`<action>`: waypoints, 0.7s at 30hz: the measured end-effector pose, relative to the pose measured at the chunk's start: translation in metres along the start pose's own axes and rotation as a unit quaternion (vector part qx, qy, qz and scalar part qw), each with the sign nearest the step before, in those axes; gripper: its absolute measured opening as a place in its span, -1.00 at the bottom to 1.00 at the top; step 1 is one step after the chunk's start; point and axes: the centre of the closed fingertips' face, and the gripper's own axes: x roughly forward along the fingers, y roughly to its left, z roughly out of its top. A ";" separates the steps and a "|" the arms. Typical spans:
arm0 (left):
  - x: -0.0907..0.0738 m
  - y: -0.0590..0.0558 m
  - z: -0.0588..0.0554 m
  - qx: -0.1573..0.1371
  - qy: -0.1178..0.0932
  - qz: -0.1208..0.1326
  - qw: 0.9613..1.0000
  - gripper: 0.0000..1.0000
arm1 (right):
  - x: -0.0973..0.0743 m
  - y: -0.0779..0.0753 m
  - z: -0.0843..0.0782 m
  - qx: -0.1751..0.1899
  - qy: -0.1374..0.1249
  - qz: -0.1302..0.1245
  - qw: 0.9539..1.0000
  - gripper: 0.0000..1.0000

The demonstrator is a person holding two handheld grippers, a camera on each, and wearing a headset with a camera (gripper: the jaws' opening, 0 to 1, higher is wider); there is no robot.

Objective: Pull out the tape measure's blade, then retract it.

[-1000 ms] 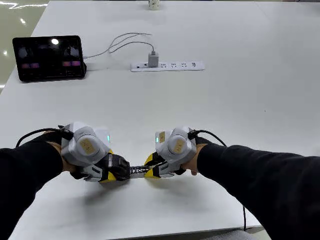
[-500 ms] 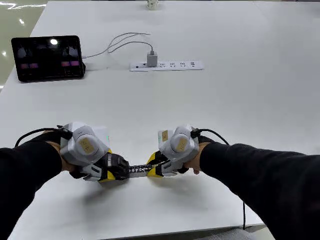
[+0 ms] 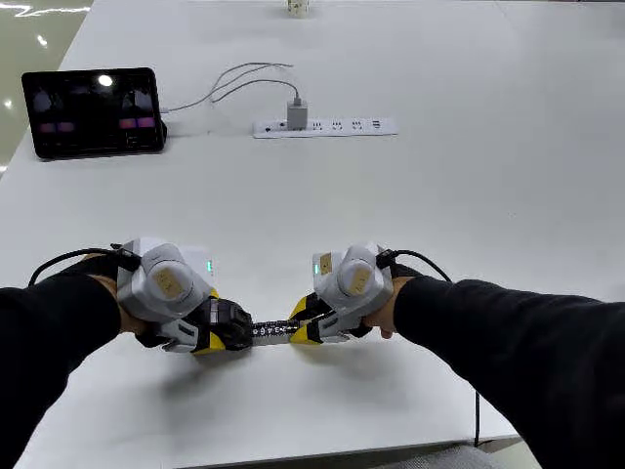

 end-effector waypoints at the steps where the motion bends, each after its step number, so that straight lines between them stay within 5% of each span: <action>1: 0.000 0.000 0.000 0.000 0.000 0.000 1.000 -0.38 | -0.001 0.000 -0.001 0.001 0.000 0.000 1.000 -0.79; 21: -0.001 -0.003 0.002 -0.002 -0.003 0.003 1.000 -0.38 | -0.009 0.002 -0.009 0.002 0.001 -0.001 1.000 -0.79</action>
